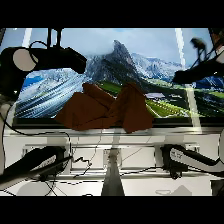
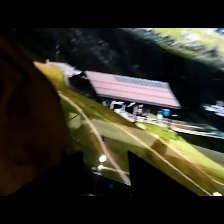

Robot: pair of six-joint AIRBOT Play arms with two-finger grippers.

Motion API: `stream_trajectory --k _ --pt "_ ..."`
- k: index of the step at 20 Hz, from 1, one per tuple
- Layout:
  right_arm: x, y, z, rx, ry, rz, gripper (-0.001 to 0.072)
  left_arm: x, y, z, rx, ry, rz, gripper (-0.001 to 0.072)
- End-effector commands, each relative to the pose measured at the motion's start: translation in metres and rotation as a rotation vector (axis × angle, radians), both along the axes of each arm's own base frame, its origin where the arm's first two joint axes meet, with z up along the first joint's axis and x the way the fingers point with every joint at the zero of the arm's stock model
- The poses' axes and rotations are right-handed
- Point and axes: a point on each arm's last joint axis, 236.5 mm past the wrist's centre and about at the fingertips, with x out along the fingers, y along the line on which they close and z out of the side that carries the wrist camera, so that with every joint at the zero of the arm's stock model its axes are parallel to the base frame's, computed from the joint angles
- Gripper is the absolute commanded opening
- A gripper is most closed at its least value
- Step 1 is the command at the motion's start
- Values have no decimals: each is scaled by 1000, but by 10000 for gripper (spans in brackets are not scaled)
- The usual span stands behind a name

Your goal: Fold the clothes and pants, and hang the long-sleeved shirts on hangers.

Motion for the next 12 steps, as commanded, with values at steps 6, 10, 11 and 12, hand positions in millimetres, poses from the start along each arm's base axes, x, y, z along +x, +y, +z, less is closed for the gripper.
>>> stream_trajectory --k 6,10,11,12 --pt "-23 78 -120 246 205 26 412 3 113 -55 129 207 240 14" --pt "-26 96 -133 245 206 99 412 -17 196 -97 13 416 468 16" --pt "-25 97 -134 242 197 98 411 -25 213 -107 7 456 511 17" --pt "-23 100 -134 239 189 100 411 -34 236 -119 20 489 567 18"
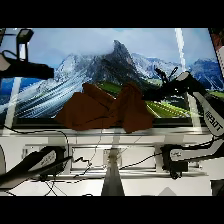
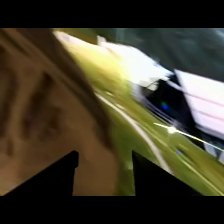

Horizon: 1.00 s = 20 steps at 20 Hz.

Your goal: Fold the clothes and pants, and hang the long-sleeved shirts on hangers.

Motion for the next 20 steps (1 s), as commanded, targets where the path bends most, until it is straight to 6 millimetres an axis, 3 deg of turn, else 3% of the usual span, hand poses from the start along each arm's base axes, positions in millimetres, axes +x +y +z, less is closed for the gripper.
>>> stream_trajectory --k 1,3,4,5,6,10,14,17,20 --pt "4 10 -11 -14 -30 24 410 -38 67 -40 -29 164 189 37" --pt "5 19 -11 -12 -42 36 397 -71 93 -65 -42 290 300 318" --pt "5 22 -11 -17 -51 43 281 -89 99 -76 -65 352 334 383" --pt "8 23 -12 -23 -65 41 104 -104 101 -86 -86 402 358 383" --pt "11 23 -11 -24 -74 33 13 -118 103 -95 -105 447 374 385" --pt "22 22 -4 -24 -102 31 14 -166 88 -136 -160 593 346 415" --pt "28 22 -1 -25 -118 31 14 -193 43 -172 -320 719 264 415" --pt "27 22 0 -24 -116 32 14 -186 28 -190 -415 749 284 414" --pt "28 23 2 -19 -117 38 14 -159 18 -195 -497 664 293 385"
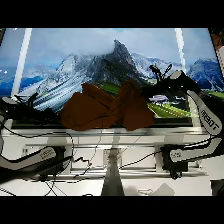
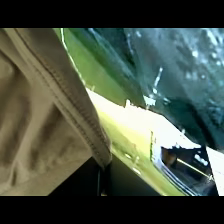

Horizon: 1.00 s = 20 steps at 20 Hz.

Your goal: Fold the clothes and pants, and hang the long-sleeved shirts on hangers.

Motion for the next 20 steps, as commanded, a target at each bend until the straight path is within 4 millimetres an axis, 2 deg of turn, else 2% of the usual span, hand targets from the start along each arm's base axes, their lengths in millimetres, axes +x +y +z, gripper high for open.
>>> stream_trajectory --k 1,2,3,4,6,8,10,12,13,14,16,18,20 --pt "4 2 5 7 -7 4 14 27 -12 -10 -62 -97 48 316" --pt "8 2 9 9 -12 -2 14 31 -11 -12 -49 -119 40 214" --pt "12 3 15 12 -25 4 14 36 -9 -13 -38 -136 51 68" --pt "18 3 24 15 -47 9 14 45 -10 -11 -48 -167 71 18" --pt "38 3 51 16 -117 13 14 80 -17 11 -112 -297 113 17" --pt "66 -2 92 -10 -217 -16 14 141 -15 63 -181 -515 196 16" --pt "94 -12 147 -53 -363 -37 14 199 -3 143 -223 -777 251 16" --pt "115 -24 218 -105 -546 -55 14 243 13 251 -241 -1062 296 16" --pt "123 -31 260 -133 -654 -77 14 253 20 303 -230 -1186 299 16" --pt "127 -38 300 -157 -758 -103 14 258 24 352 -204 -1304 292 16" --pt "122 -54 385 -199 -971 -177 14 251 30 446 -104 -1527 269 17" --pt "95 -62 463 -200 -1147 -227 13 228 27 517 -18 -1699 262 16" --pt "54 -65 527 -198 -1295 -246 14 197 22 570 58 -1834 290 17"
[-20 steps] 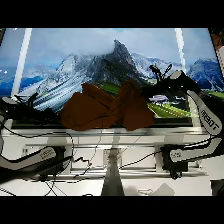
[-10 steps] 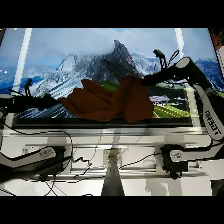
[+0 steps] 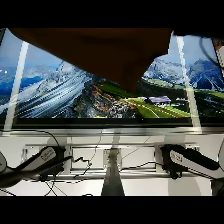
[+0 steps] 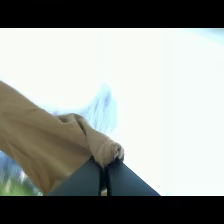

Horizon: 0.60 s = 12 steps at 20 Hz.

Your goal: Fold the clothes and pants, and hang the long-sleeved shirts on hangers.

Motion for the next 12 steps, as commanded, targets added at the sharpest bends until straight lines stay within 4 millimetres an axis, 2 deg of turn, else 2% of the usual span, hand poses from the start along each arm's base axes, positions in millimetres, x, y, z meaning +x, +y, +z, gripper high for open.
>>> stream_trajectory --k 1,4,7,9,10,11,12 --pt "-72 -13 128 -11 -310 -52 14 -55 -6 118 67 -287 140 17" --pt "-148 -13 188 -7 -480 -52 13 -107 -13 158 182 -402 261 17" --pt "-216 -13 223 -2 -610 -53 13 -147 -23 172 340 -450 356 16" --pt "-237 -14 232 9 -645 -57 12 -161 -25 172 418 -445 404 16" --pt "-238 -15 232 23 -640 -63 12 -162 -22 169 413 -422 419 16" --pt "-231 -17 227 32 -615 -72 12 -158 -16 163 398 -386 433 15" --pt "-217 -20 218 35 -569 -89 11 -152 -6 154 386 -339 456 15"
